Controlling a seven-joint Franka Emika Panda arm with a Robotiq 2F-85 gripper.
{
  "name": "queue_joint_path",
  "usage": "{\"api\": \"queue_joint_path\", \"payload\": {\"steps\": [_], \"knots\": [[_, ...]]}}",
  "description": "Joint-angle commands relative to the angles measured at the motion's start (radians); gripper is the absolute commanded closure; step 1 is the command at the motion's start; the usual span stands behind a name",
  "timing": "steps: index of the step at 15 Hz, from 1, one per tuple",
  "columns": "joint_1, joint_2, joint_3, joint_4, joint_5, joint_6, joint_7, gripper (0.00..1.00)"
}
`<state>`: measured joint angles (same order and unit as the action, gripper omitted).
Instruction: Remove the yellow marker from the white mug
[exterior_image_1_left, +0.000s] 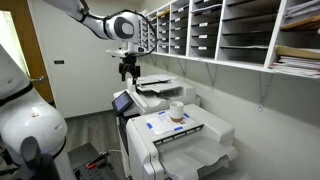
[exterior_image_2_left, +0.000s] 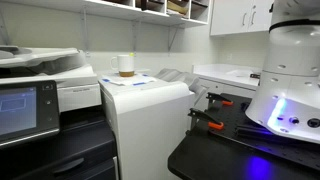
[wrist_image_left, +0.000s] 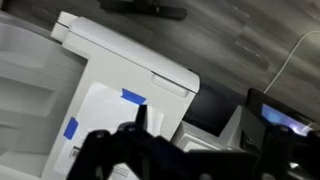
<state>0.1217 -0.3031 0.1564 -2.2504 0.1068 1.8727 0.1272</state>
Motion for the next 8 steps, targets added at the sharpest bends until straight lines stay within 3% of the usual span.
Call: {"api": "queue_joint_path", "payload": {"steps": [1,5,8], "knots": [[0.002,0.001,-0.001,0.002,-0.001,-0.002,0.001,0.0],[0.002,0.001,-0.001,0.002,-0.001,-0.002,0.001,0.0],[-0.014,0.067,-0.028,0.071,-0.024,-0.031,-0.059,0.0]]}}
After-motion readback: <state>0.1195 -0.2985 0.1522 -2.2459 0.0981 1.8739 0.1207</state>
